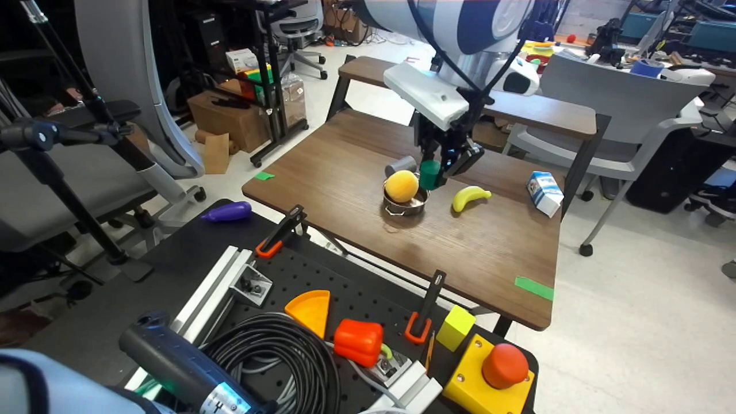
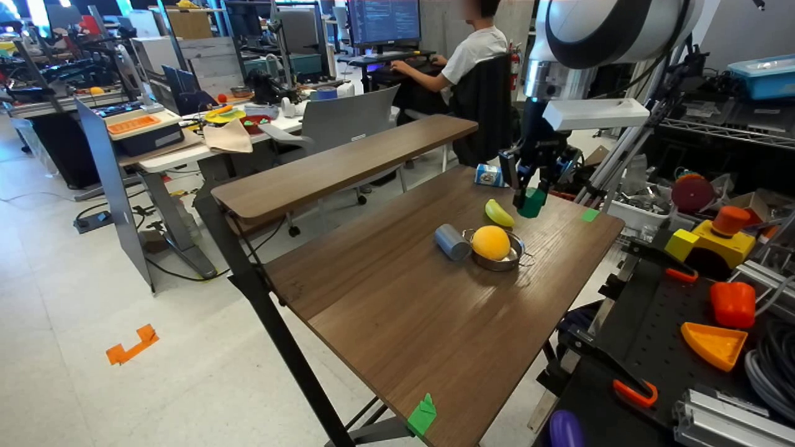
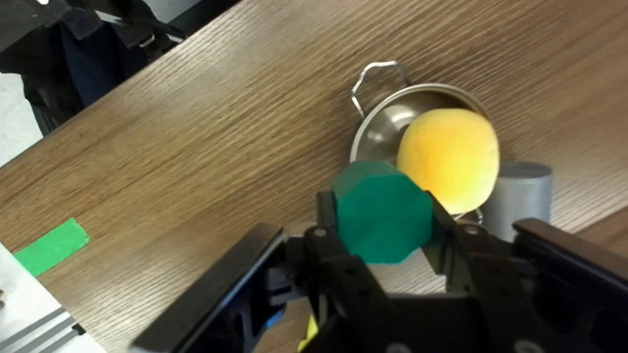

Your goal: Pick the green object and put it on the left of the table

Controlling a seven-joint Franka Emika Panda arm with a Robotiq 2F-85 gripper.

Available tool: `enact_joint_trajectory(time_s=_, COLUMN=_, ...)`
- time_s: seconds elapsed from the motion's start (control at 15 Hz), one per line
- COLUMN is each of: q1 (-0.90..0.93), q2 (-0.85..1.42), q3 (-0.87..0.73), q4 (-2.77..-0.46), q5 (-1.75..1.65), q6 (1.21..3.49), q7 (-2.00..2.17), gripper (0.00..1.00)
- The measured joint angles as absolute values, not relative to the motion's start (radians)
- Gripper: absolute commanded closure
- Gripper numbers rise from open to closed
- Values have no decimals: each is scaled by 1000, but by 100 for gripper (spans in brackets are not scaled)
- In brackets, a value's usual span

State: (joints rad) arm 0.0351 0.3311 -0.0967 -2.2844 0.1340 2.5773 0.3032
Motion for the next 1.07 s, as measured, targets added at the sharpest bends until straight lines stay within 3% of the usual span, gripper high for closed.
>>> enact_joint_trajectory(time_s=1.07, q1=193, q2=361, q3=36, q4=-2306, q5=9, q6=2576, q7=267, gripper=82)
